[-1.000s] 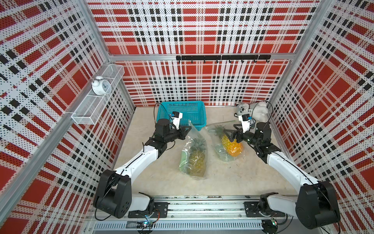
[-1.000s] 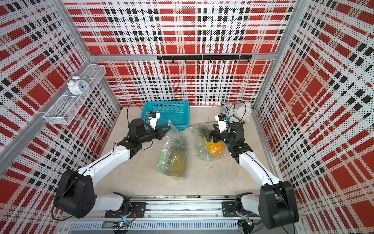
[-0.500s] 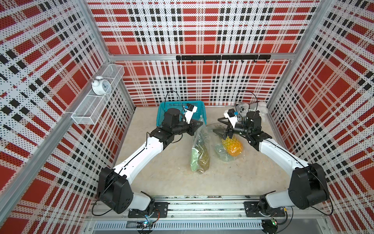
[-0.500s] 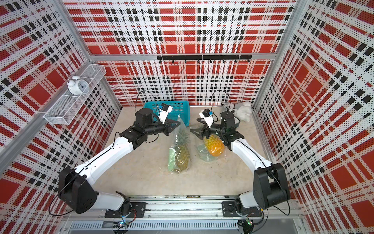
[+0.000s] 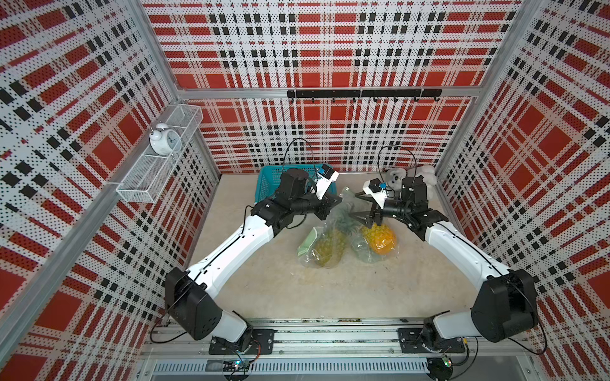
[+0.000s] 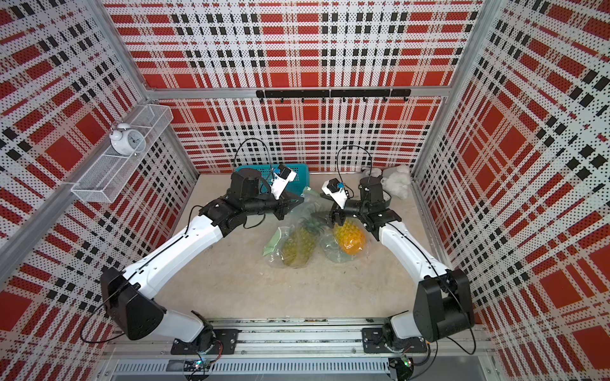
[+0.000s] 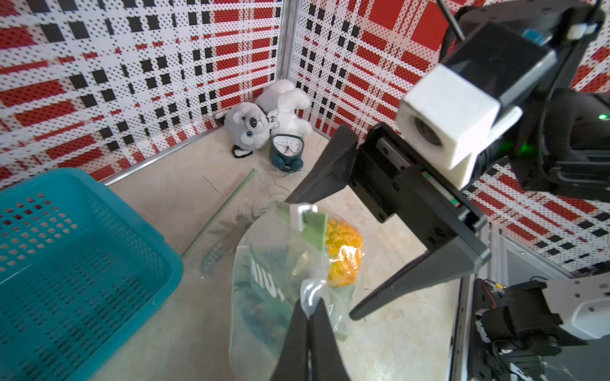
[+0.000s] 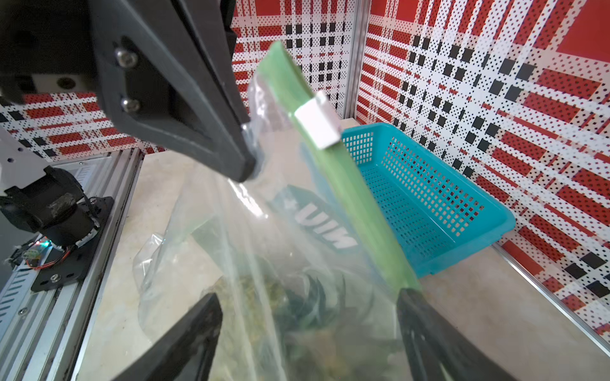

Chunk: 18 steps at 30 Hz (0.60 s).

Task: Open the zip-top bag and take out the pineapple
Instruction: Pick up the zipper food storage bag at the center of the board.

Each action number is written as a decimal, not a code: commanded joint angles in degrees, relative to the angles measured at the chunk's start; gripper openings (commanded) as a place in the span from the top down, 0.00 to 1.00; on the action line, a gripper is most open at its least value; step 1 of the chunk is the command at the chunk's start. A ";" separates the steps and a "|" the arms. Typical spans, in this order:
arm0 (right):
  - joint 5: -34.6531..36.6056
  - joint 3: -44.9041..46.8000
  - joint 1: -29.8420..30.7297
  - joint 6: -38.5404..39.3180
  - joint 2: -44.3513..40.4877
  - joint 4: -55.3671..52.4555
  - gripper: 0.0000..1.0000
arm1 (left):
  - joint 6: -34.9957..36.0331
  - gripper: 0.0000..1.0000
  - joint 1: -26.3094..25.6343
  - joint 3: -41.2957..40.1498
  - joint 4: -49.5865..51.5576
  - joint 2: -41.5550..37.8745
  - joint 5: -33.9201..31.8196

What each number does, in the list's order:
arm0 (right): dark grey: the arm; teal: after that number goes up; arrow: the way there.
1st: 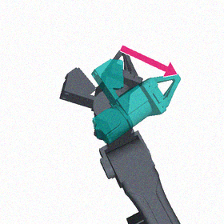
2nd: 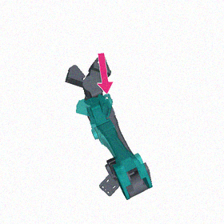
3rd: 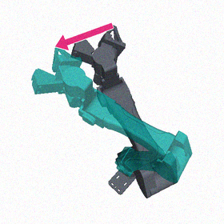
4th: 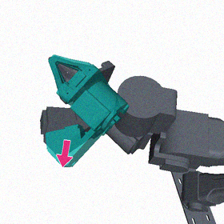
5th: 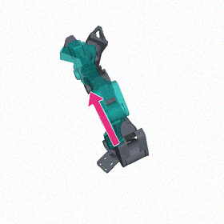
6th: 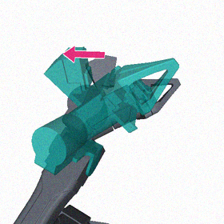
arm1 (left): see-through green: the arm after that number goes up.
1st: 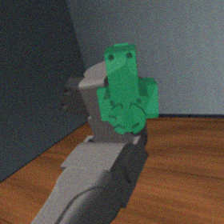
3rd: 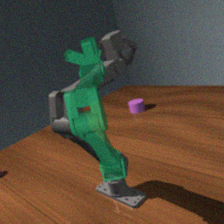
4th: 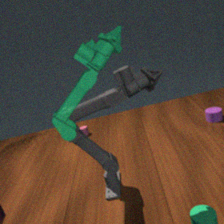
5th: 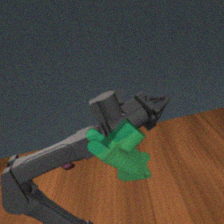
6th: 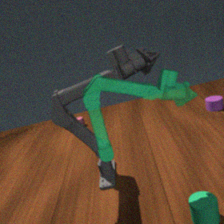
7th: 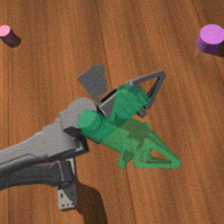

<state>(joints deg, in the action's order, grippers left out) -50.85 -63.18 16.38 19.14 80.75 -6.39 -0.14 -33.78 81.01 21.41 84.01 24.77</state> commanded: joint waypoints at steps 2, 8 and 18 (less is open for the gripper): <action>-3.27 -2.43 0.16 5.60 -2.46 -6.77 0.11 | 4.95 1.00 0.07 -1.93 0.84 -5.01 -1.60; -4.51 -8.65 0.13 8.38 0.32 -12.75 0.10 | 8.37 1.00 -0.19 -2.70 3.32 -6.25 1.24; -8.59 -18.86 0.20 12.77 7.48 -19.03 0.34 | 10.23 1.00 -1.42 -2.79 5.61 -6.56 3.09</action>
<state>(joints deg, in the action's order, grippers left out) -56.71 -79.22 16.38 29.19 85.97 -20.69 8.51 -34.72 78.48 26.06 79.29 26.50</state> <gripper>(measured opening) 0.682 0.044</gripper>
